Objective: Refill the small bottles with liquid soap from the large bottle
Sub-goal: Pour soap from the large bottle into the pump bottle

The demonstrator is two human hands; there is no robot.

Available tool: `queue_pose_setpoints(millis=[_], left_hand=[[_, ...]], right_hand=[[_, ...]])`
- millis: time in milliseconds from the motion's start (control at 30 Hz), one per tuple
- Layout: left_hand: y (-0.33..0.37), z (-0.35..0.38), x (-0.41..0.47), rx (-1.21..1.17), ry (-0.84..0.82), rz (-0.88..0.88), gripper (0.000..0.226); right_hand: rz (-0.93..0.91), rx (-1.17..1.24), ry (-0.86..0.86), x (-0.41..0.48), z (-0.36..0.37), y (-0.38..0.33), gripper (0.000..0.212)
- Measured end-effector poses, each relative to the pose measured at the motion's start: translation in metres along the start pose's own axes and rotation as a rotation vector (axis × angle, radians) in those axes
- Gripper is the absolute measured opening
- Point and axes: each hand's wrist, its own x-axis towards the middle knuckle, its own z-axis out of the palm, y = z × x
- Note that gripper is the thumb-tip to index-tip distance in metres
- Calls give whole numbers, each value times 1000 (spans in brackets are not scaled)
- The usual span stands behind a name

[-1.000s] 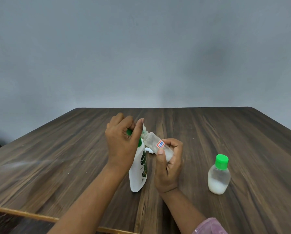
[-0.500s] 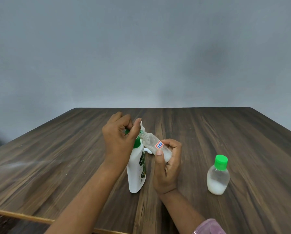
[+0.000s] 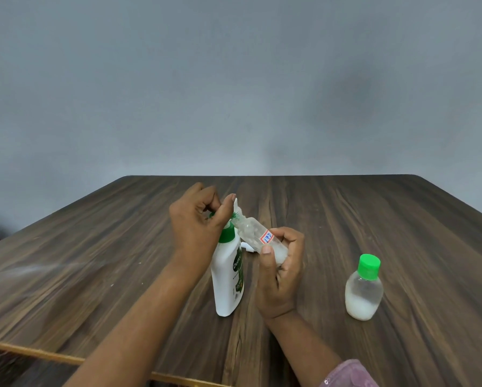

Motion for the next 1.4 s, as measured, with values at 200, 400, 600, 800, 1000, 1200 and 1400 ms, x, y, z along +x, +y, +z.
queue_pose_setpoints(millis=[200,400,600,800,1000,1200,1400], left_hand=[[4,-1,0,-2,23,22,40],[10,-4,12,35,-56,52,38],[3,-3,-1,82,-6,55,40],[8,-3,3,68,-15,68,38],[11,-5,13,81,-84,94,38],[1,0,-2,93,-26,77,40],[8,-3,7,62,-65,83,39]], right_hand=[[9,-4,-2,-2,1,0,21],[9,-4,-17,-1,2,2,18],[15,13,44,-1,0,3,22],[8,5,4,-2,2,0,20],[-7,3,-12,0,2,0,21],[5,14,34,-1,0,2,19],[0,7,-12,-2,1,1,17]])
